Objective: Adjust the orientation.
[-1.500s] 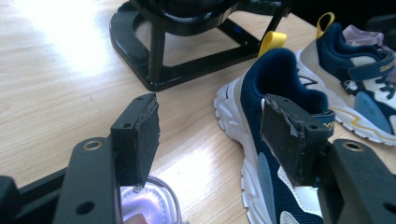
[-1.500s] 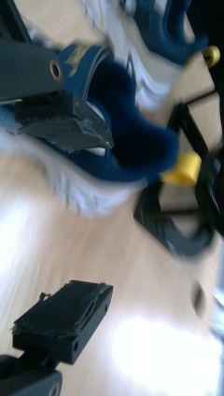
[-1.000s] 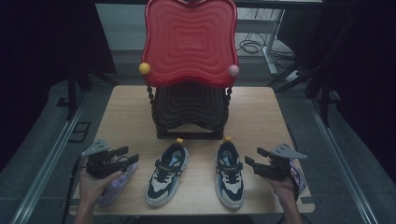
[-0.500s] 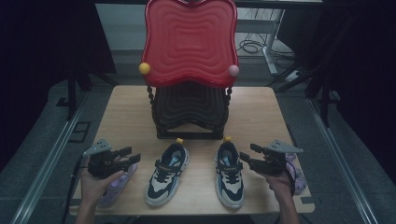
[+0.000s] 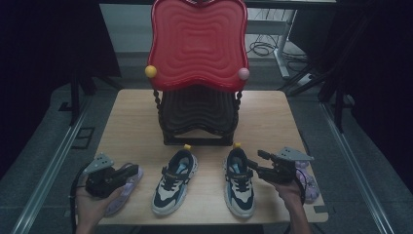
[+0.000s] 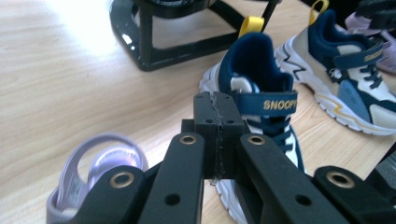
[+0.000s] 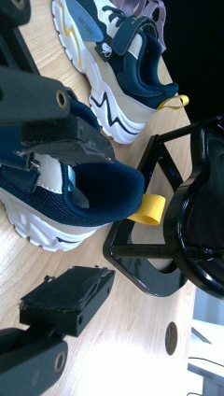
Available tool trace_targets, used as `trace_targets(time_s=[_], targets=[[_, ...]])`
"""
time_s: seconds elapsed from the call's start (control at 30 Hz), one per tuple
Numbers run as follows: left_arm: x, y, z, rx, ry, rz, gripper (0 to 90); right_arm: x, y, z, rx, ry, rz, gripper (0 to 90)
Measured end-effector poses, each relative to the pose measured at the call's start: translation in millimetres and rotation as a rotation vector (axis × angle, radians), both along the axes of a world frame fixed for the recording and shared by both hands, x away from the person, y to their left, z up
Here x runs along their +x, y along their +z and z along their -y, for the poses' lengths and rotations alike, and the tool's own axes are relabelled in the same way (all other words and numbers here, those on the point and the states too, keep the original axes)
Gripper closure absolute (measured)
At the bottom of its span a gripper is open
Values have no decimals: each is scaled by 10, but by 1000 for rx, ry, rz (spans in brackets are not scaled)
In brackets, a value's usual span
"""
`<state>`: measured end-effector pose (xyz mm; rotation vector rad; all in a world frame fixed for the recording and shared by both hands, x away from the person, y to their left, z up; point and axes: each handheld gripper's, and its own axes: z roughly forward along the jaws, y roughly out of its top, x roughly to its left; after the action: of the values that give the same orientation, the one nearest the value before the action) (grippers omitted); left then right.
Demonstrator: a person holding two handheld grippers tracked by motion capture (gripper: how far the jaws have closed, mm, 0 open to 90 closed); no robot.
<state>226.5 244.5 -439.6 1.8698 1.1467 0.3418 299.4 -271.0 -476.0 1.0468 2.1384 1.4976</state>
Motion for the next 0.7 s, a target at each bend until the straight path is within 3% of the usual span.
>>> trace_targets(time_s=[0.4,0.6,0.7], targets=[[-155,-36,-28,38,-9,-34,898,-75,139,89,15,-22,43,380],[-198,-150,-41,49,-3,-71,898,-84,115,110,12,-25,26,382],[-239,-280,-25,58,11,-105,898,-89,92,112,11,-28,18,380]])
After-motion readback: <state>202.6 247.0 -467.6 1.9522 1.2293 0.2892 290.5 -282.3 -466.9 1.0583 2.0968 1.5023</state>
